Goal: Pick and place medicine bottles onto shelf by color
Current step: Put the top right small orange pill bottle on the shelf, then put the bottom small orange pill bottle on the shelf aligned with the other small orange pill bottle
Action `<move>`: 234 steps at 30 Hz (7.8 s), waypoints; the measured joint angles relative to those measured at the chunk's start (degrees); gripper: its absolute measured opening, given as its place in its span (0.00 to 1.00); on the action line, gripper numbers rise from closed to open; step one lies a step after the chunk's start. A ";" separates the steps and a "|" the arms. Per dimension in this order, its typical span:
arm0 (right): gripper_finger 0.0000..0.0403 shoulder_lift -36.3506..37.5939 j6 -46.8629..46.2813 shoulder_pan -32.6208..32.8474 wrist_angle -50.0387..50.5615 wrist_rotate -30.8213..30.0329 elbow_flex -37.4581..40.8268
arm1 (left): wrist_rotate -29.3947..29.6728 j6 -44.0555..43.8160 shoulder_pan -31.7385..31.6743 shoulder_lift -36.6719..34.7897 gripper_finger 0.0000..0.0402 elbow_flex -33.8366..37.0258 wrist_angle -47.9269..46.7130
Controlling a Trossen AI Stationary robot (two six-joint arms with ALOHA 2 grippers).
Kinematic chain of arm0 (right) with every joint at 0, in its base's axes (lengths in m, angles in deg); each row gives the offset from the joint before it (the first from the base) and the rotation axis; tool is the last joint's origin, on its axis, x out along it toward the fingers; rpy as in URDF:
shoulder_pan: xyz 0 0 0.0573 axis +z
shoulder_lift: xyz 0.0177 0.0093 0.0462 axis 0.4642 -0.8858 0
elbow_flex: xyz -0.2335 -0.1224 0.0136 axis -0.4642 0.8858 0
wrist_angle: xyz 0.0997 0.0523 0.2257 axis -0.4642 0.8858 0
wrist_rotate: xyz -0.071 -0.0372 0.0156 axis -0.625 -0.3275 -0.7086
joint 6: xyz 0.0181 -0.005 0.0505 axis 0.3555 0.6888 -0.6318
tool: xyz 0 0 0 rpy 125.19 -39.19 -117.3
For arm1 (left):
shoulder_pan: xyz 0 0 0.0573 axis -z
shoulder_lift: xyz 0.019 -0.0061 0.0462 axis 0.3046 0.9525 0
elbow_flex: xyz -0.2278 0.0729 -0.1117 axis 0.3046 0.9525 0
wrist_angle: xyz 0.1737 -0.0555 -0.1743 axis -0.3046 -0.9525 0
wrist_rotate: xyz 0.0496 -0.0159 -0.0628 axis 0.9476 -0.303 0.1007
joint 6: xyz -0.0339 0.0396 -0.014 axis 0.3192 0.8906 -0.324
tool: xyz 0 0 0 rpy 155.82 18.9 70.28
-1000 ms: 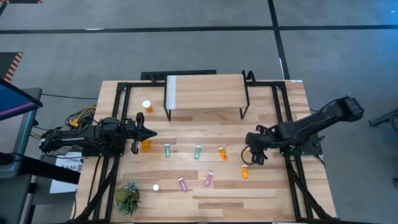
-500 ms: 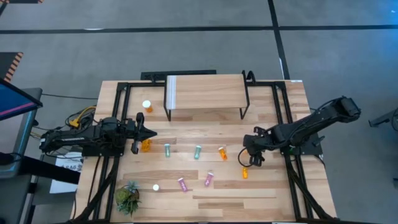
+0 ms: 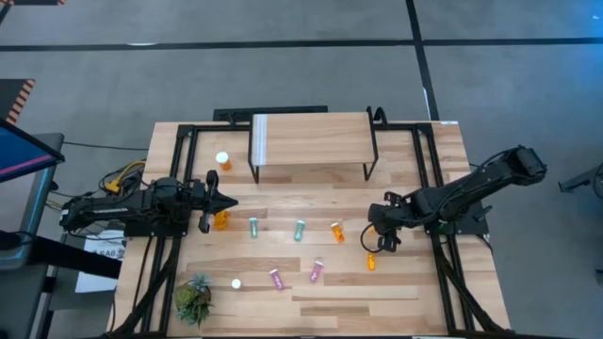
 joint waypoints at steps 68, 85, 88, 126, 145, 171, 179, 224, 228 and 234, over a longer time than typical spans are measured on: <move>0.36 -8.27 35.43 -49.63 9.29 7.45 -40.44 | 0.00 0.02 -0.02 0.00 0.00 0.00 -0.01; 0.36 -23.37 35.98 -57.50 22.58 7.93 -59.08 | 0.02 0.00 -0.01 0.00 0.00 0.00 0.00; 0.36 -25.06 35.77 -58.49 24.52 7.96 -59.07 | 0.02 0.02 -0.02 0.02 0.00 0.00 -0.02; 0.36 -26.82 34.91 -58.51 23.43 7.37 -59.04 | 0.02 0.02 -0.01 0.02 0.00 0.00 0.00; 0.36 -31.26 28.28 -59.15 22.02 7.45 -59.21 | 0.00 0.02 -0.02 0.00 0.00 0.00 0.00; 0.47 -30.14 28.44 -59.43 22.71 7.41 -58.91 | 0.02 0.01 -0.01 0.00 0.00 0.00 -0.01; 0.58 -30.13 27.34 -59.43 22.25 7.41 -58.93 | 0.02 0.02 0.00 0.01 0.00 -0.01 -0.02; 0.59 3.24 9.21 -4.31 13.64 2.47 -38.84 | 0.01 0.02 -0.02 0.01 0.00 -0.01 0.00; 0.59 3.82 5.74 4.35 4.42 -3.02 -30.46 | 0.02 0.01 -0.01 0.01 0.00 -0.01 -0.02; 0.59 2.24 4.71 13.17 -12.68 -3.56 -22.20 | 0.02 0.02 0.00 0.00 0.00 -0.02 0.00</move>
